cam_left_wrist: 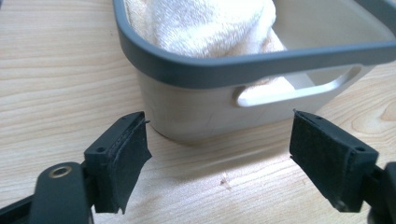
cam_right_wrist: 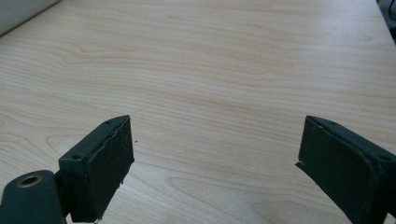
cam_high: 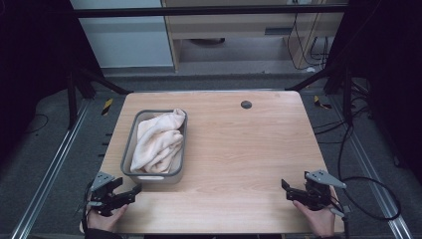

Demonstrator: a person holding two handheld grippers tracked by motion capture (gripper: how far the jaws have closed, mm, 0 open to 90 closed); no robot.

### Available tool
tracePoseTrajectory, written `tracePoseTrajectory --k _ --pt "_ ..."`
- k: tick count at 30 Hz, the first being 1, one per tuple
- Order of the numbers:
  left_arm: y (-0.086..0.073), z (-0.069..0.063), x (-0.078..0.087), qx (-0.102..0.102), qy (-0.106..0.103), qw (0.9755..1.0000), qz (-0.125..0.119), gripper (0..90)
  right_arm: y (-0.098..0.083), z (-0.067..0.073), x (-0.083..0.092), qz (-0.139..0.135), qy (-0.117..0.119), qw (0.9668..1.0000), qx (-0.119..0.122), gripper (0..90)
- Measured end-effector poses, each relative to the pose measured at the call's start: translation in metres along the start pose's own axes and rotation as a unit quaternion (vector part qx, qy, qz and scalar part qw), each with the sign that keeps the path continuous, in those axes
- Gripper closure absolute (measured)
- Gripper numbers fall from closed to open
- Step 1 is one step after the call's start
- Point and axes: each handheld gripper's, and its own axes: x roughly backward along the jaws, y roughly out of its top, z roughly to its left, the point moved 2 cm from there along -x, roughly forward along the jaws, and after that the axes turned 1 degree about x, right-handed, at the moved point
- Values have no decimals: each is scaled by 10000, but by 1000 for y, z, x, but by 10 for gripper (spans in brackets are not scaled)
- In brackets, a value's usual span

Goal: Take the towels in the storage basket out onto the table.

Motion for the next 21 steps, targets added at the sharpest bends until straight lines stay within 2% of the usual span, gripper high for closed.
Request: tracePoseTrajectory --k 3,6,10,17,21 --pt "3 1 5 80 18 9999 -152 204 0 7 2 -68 85 9999 50 109" --pt "6 0 10 162 -1 9995 -285 207 -1 11 1 13 55 9999 128 106" --pt "10 -1 14 157 -1 9991 -400 215 -1 13 0 83 53 9999 119 104" --pt "16 -3 17 131 -8 9988 -465 228 -3 11 -2 146 16 9998 99 102" --pt "23 -3 22 120 -18 9981 -603 232 -3 12 -2 211 27 9997 118 100"
